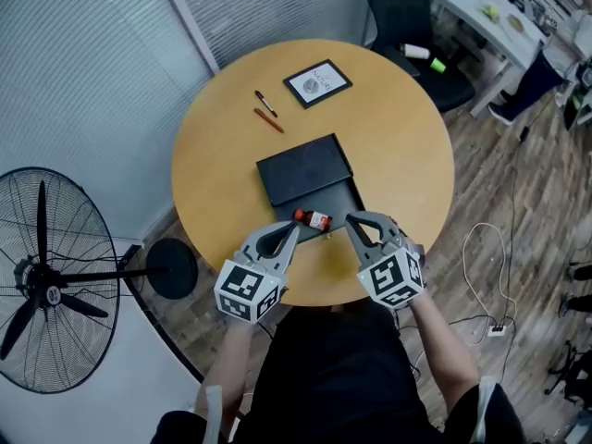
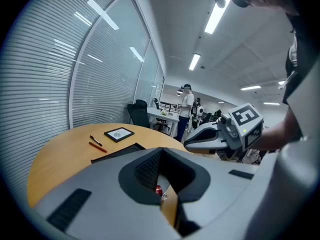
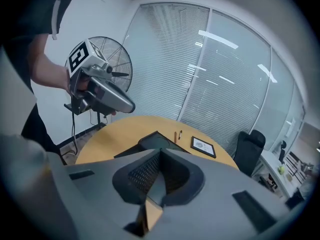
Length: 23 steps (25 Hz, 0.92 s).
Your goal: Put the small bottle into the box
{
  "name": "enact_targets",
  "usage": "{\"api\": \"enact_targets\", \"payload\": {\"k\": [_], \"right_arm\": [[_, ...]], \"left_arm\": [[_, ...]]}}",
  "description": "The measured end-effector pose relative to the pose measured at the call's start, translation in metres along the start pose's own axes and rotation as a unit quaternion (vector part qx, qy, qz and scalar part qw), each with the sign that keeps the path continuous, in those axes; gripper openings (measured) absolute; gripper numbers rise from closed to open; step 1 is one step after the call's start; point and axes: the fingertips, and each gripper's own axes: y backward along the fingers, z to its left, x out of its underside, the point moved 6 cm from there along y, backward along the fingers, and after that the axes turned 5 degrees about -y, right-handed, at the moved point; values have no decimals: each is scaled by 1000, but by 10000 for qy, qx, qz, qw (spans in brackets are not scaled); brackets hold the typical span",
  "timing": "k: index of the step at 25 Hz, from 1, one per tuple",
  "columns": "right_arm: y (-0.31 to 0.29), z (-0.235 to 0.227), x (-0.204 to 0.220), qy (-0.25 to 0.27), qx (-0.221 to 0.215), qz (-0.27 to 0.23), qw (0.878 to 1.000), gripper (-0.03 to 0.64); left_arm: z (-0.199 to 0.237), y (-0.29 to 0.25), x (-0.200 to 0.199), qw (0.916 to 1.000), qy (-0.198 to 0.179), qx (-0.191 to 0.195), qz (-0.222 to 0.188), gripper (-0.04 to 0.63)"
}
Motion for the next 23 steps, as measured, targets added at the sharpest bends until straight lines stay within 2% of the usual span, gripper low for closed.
{"api": "enact_targets", "payload": {"k": [23], "right_arm": [[-7,9,-3,58,-129,148,9998,8]], "left_arm": [[7,7,7,10000,70,-3,16,-3]]}}
